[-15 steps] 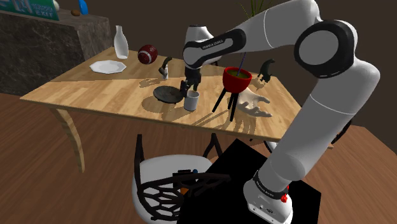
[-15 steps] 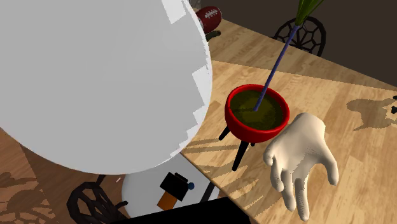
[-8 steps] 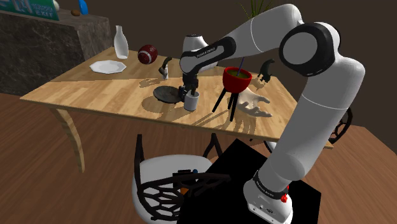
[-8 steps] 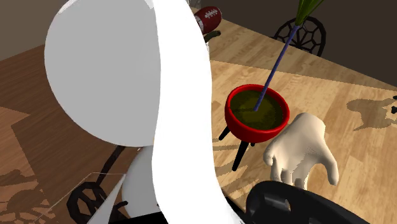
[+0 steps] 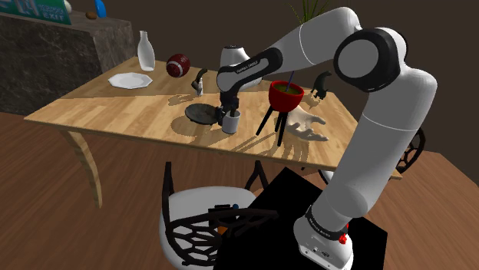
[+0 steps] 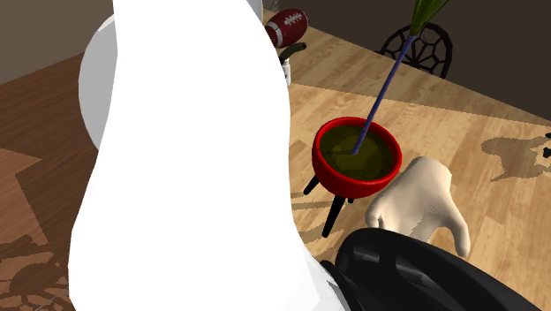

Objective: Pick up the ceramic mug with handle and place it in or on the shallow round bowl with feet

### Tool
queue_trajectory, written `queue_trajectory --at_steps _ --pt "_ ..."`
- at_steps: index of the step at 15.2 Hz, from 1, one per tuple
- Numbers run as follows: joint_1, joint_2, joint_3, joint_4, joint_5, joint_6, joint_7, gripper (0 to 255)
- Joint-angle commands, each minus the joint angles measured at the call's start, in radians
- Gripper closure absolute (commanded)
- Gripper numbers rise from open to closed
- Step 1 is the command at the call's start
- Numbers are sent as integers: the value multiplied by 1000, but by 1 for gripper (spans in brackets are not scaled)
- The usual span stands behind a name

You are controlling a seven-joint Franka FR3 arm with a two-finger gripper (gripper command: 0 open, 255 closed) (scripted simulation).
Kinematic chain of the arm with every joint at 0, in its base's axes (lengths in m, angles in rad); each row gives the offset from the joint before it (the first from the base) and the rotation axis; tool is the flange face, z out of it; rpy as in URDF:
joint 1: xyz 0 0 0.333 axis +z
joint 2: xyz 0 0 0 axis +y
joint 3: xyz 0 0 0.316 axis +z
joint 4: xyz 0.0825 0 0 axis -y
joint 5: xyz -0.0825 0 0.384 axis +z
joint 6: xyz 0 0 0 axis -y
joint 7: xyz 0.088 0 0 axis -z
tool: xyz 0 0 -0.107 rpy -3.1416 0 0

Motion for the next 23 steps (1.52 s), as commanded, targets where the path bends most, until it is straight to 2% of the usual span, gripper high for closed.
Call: queue_trajectory --at_steps 1,2,3,12,23 --pt "0 0 0 0 0 0 0 0" --pt "0 0 0 0 0 0 0 0" --pt "0 0 0 0 0 0 0 255" --pt "0 0 0 0 0 0 0 255" --pt "1 -69 1 68 3 -137 -8 255"
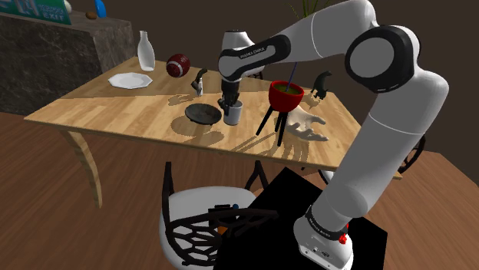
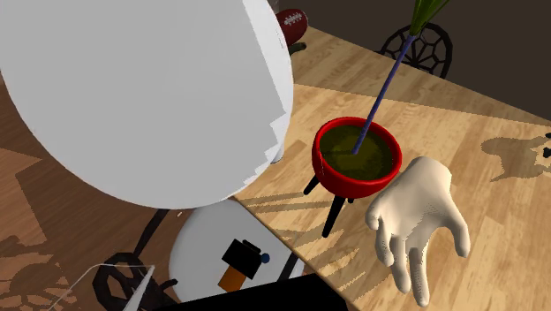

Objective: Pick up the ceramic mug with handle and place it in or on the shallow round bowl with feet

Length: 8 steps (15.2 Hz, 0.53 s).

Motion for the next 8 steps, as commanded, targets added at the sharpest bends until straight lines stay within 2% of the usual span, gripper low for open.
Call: queue_trajectory --at_steps 1,8 --pt "0 -9 0 16 0 -25 -2 255" --pt "1 -40 1 74 2 -114 -7 255"
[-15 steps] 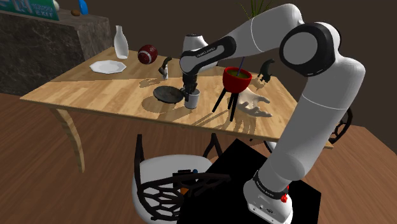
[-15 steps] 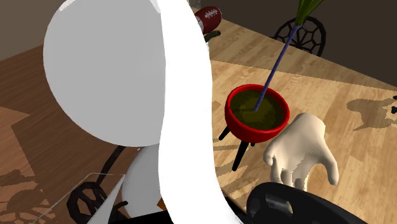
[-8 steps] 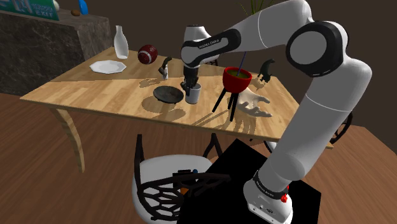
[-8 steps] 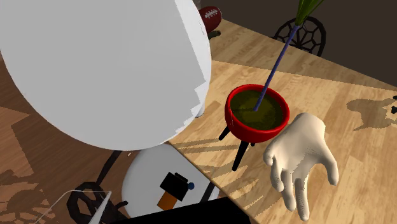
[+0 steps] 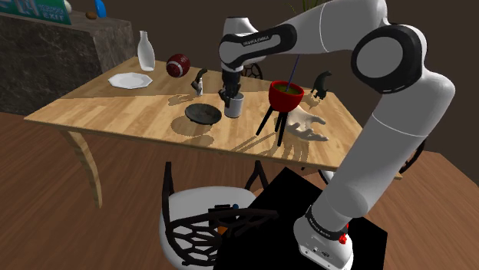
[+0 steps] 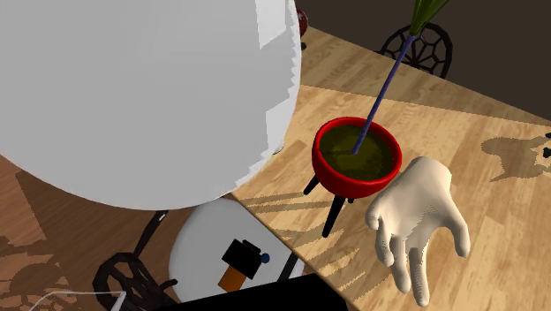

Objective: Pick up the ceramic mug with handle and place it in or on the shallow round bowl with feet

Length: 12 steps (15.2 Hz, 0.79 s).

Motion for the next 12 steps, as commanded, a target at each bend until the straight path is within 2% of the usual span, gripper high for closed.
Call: queue_trajectory --at_steps 1,5,12 --pt "0 -9 0 16 0 -25 -3 255" --pt "0 -18 0 45 1 -63 -5 255" --pt "25 255 20 449 12 -196 30 255"
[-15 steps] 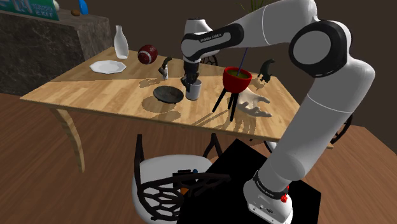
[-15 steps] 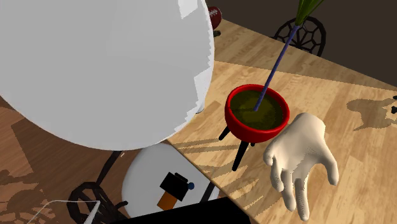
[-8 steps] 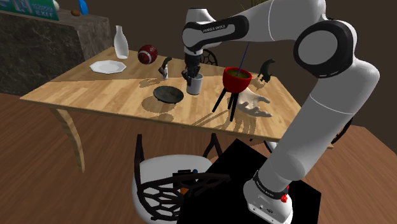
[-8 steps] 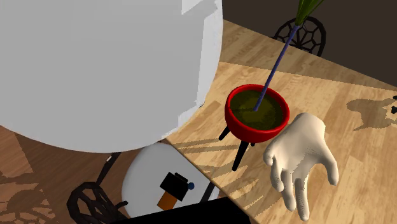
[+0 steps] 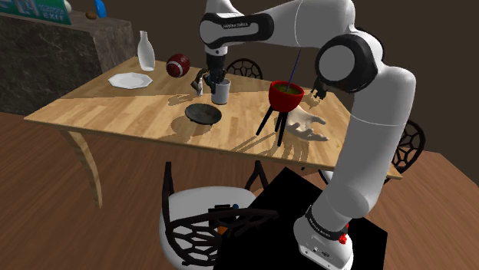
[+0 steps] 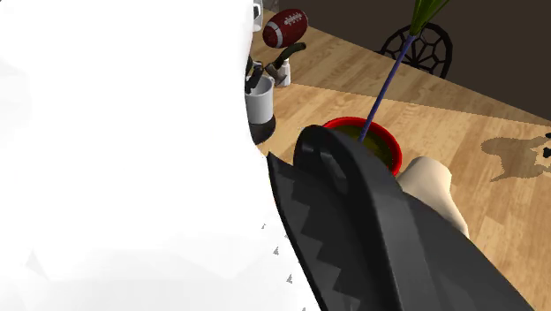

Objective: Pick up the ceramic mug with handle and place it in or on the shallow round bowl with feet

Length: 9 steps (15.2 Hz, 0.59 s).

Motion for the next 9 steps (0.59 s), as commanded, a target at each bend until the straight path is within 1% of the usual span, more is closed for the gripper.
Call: queue_trajectory --at_steps 1,4,5,9 --pt "7 78 5 118 2 -41 10 255" --pt "18 231 10 367 4 -138 20 255" --pt "22 311 11 501 5 -192 24 255" --pt "22 300 11 430 4 -132 27 255"
